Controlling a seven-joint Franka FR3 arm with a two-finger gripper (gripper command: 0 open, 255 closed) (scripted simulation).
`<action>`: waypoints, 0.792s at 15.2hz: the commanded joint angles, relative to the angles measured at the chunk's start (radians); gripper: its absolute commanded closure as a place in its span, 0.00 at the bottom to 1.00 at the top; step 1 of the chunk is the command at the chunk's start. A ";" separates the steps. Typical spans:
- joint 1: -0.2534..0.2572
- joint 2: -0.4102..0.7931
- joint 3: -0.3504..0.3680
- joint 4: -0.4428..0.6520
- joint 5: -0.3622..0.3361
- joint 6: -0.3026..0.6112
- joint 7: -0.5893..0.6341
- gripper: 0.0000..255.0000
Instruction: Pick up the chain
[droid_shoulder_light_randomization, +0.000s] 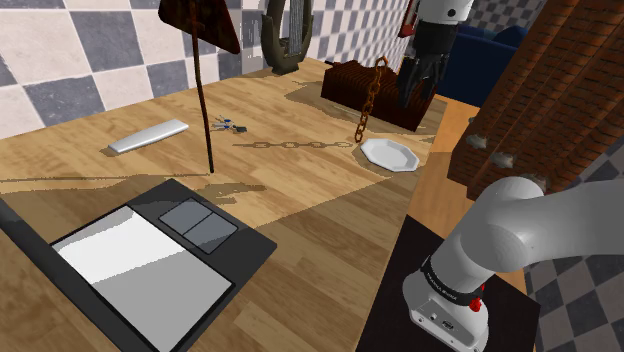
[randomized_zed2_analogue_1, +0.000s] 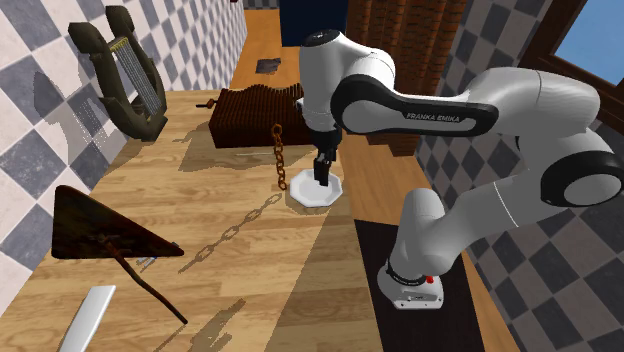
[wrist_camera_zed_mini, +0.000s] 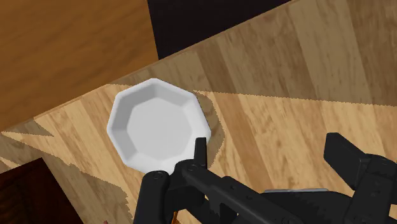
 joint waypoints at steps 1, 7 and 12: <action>0.000 0.000 0.000 0.000 0.000 0.000 0.000 0.00; -0.014 0.049 -0.118 -0.008 -0.002 0.260 -0.066 0.00; -0.006 0.112 -0.222 0.010 0.030 0.468 -0.133 0.00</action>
